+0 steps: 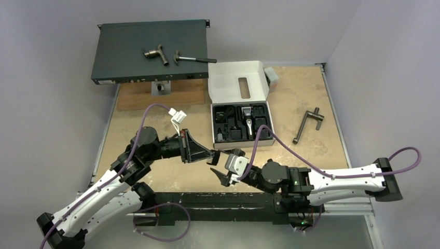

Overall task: Sort the hair-cutting tools
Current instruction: Place the haircut tool in the storage box.

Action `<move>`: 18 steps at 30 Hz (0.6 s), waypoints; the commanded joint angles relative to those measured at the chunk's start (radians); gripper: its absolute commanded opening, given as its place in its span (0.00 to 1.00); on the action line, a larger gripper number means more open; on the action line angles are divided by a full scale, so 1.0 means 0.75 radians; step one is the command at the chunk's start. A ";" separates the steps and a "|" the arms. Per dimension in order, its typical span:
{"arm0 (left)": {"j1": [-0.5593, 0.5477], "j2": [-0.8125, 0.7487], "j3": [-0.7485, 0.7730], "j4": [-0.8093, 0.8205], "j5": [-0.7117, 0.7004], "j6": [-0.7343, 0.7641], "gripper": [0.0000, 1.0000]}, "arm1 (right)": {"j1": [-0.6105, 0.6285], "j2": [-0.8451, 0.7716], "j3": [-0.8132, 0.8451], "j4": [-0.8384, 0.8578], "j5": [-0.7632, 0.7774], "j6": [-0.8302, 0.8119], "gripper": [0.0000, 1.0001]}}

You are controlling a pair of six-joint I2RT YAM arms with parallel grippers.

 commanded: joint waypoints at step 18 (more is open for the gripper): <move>0.020 -0.428 0.043 -0.010 -0.750 0.370 0.00 | -0.414 -0.107 0.083 -0.111 -0.274 0.971 0.99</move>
